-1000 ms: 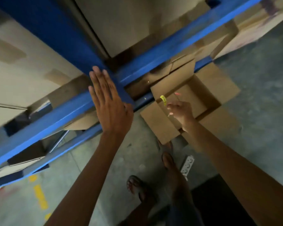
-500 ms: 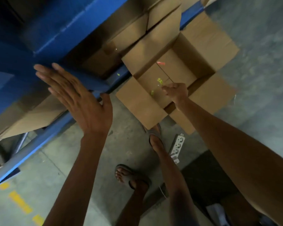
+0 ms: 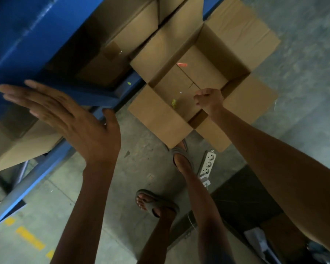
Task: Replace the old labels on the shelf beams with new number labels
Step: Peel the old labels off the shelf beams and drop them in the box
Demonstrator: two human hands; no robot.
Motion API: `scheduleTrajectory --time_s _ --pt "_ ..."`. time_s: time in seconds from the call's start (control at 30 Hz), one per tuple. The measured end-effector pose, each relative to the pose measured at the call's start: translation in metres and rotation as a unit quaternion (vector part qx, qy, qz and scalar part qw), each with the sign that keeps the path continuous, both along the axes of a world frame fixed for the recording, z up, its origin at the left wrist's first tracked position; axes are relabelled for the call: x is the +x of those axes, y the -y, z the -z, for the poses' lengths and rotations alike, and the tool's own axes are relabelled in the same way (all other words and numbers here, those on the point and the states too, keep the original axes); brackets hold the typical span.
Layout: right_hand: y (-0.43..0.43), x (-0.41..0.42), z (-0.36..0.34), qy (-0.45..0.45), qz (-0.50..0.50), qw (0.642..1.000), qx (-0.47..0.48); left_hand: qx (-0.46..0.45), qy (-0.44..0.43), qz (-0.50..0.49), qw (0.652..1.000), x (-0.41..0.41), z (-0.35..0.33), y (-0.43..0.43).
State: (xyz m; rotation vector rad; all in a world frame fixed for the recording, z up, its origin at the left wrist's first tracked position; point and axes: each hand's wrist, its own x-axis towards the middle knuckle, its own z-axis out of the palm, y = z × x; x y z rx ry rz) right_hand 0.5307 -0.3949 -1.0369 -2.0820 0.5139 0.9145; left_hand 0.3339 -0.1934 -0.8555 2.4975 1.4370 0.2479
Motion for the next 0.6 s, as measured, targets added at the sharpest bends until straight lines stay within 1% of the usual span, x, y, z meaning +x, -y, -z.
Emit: scheduleTrajectory --time_s 0.1,0.2,0.3,0.37,0.47,0.6 --pt "0.007 -0.014 0.001 0.005 -0.036 0.999 -0.007 -0.002 0.003 0.0 1.0 0.001 0.0 0.003" --pt "0.01 -0.033 -0.018 0.01 -0.101 0.995 -0.012 0.002 -0.016 0.003 1.0 0.0 0.001 0.001" --pt "0.012 -0.052 -0.047 0.06 -0.182 0.981 -0.008 -0.015 -0.024 0.021 0.999 -0.004 -0.006 0.005" --pt "0.014 -0.066 -0.079 0.095 -0.22 0.971 0.017 -0.04 -0.02 0.054 0.998 -0.009 -0.021 0.013" --pt "0.016 -0.08 -0.129 0.173 -0.28 0.944 0.035 -0.091 -0.022 0.103 0.99 -0.015 -0.044 0.024" --pt "0.015 -0.101 -0.242 0.275 -0.322 0.904 0.057 -0.097 -0.016 0.185 0.978 -0.029 -0.127 0.046"
